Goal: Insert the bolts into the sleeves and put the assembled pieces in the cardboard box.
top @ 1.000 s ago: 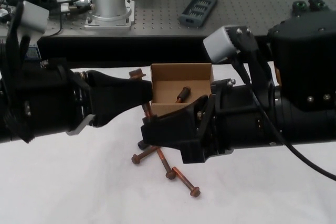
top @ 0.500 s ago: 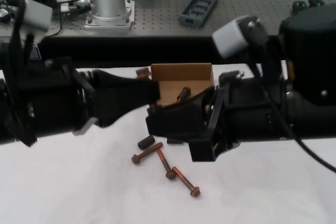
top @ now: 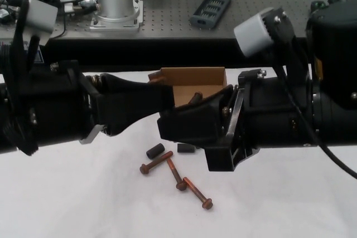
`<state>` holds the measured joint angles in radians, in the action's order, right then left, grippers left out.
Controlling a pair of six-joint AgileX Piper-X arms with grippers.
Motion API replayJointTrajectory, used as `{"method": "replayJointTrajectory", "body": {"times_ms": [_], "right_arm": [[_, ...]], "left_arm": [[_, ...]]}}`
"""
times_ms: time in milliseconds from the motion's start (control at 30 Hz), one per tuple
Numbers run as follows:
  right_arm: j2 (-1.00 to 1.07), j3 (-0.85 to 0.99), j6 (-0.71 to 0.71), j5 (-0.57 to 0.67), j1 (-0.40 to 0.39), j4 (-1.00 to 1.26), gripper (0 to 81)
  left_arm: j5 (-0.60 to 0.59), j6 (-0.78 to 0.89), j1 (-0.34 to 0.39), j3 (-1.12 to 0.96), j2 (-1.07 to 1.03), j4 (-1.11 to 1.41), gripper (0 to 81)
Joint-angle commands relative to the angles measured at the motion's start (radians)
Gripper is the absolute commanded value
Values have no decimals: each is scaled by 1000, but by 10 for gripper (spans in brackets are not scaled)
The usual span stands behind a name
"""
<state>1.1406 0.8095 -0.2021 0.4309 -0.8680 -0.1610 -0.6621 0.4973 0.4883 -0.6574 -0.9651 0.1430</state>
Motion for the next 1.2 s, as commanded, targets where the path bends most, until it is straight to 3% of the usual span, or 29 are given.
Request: {"method": "replayJointTrajectory", "body": {"times_ms": [0, 133, 200, 367, 600, 833, 933, 1100, 1167], "right_arm": [[-30, 23, 17, -32, 17, 12, 17], [-30, 23, 17, -32, 17, 8, 17], [-30, 23, 17, -32, 17, 8, 17], [-30, 23, 17, -32, 17, 8, 17], [-30, 23, 65, -68, 19, -101, 17], [-2, 23, 114, -130, 111, -182, 17], [42, 25, 114, -130, 181, -158, 17], [198, 96, 112, -128, 263, -169, 17], [273, 147, 112, -128, 279, -168, 17]], "left_arm": [[40, -4, -5, 8, -3, -5, 134], [58, 16, -5, 6, -3, 23, 526], [66, 73, -5, 6, -3, 23, 599], [46, 81, -5, 6, 6, 28, 526], [51, 79, -23, 6, 80, 142, 525], [45, -46, -83, 6, 198, -174, 499], [45, -140, -100, 6, 278, -369, 358], [65, -236, -107, 6, 443, -600, 2], [90, -247, -107, 6, 512, -664, 6]]}}
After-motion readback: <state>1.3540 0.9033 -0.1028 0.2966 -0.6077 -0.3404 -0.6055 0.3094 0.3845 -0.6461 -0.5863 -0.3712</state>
